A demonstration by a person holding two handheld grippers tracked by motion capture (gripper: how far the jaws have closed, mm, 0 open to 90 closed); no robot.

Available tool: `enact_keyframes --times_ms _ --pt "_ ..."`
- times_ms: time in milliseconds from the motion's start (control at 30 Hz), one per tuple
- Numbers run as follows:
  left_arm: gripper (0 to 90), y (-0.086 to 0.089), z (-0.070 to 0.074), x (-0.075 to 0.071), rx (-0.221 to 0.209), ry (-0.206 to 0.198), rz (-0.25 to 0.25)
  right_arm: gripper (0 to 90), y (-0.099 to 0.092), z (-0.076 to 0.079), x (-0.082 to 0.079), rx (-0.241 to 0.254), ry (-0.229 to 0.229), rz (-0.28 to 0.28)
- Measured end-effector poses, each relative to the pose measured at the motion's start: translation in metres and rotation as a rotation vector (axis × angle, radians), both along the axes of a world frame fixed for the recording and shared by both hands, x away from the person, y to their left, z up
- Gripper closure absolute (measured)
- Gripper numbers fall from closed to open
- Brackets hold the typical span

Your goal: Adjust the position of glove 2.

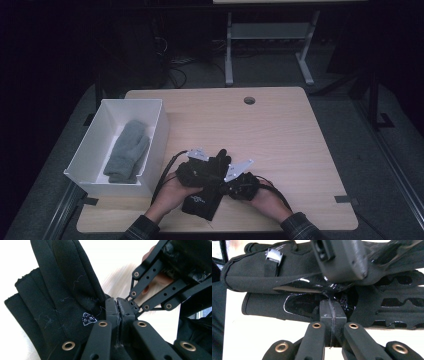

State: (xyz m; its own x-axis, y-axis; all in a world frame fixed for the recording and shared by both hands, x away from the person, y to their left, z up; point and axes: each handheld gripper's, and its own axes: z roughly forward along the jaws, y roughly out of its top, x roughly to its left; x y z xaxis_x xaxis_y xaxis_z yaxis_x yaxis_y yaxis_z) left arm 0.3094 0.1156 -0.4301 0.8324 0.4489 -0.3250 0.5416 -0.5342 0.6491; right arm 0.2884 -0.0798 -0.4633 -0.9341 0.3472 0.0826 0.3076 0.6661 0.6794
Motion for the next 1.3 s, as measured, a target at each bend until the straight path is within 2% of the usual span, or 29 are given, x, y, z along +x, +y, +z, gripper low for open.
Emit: enact_keyframes --times_ms 67,100,133,167,267,333,400,500,600,667,733,800,867,900,1100,1200,1267,1300 --pt "87.9 -0.001 -0.003 0.001 0.0 0.006 0.01 90.0 0.0 0.0 0.0 0.0 -0.004 0.003" --pt "87.2 -0.002 -0.005 0.002 -0.001 0.015 0.014 90.0 -0.002 0.0 0.002 -0.007 -0.034 0.019" --pt "86.8 -0.002 -0.006 0.002 -0.011 0.023 0.014 90.0 -0.003 0.002 0.0 -0.005 -0.024 0.003" --pt "85.9 -0.002 -0.007 0.003 -0.016 0.025 0.007 90.0 -0.007 0.002 0.002 -0.01 -0.047 0.006" --pt "74.3 -0.002 -0.005 0.002 -0.035 0.021 -0.002 90.0 -0.021 0.007 0.006 0.005 -0.037 -0.046" --pt "74.4 -0.002 -0.003 0.001 -0.046 0.023 -0.004 90.0 -0.031 0.009 0.01 0.008 -0.043 -0.074" --pt "80.4 -0.003 -0.003 -0.002 -0.043 0.026 -0.011 89.5 -0.039 0.011 0.012 0.023 -0.03 -0.112" --pt "87.8 -0.009 -0.005 -0.006 -0.03 0.028 -0.035 82.2 -0.052 0.012 0.018 0.032 -0.045 -0.154" --pt "88.5 -0.018 -0.012 -0.013 0.023 0.027 -0.061 69.9 -0.061 0.01 0.024 0.025 -0.052 -0.207" --pt "88.5 -0.019 -0.013 -0.015 0.036 0.013 -0.048 62.1 -0.066 0.007 0.027 0.018 -0.062 -0.236" --pt "88.6 -0.012 -0.009 -0.013 0.019 0.002 -0.024 64.0 -0.069 0.006 0.031 0.018 -0.065 -0.257" --pt "89.5 -0.005 -0.004 -0.013 0.011 -0.01 0.006 77.1 -0.071 0.009 0.033 0.061 -0.073 -0.255" --pt "89.6 0.003 -0.001 -0.014 0.022 -0.032 0.032 88.5 -0.067 0.014 0.037 0.101 -0.069 -0.248" --pt "89.7 0.006 0.001 -0.015 0.031 -0.043 0.045 90.0 -0.064 0.016 0.04 0.108 -0.067 -0.239" --pt "89.7 0.027 0.006 -0.024 0.078 -0.082 0.113 90.0 -0.038 0.022 0.061 0.145 -0.067 -0.205" --pt "89.7 0.036 0.001 -0.03 0.114 -0.078 0.138 90.0 -0.022 0.019 0.07 0.151 -0.047 -0.174" --pt "89.7 0.036 -0.006 -0.031 0.135 -0.067 0.145 90.0 -0.013 0.014 0.072 0.128 -0.043 -0.153" --pt "89.7 0.036 -0.008 -0.03 0.161 -0.065 0.137 90.0 -0.007 0.009 0.073 0.094 -0.036 -0.149"
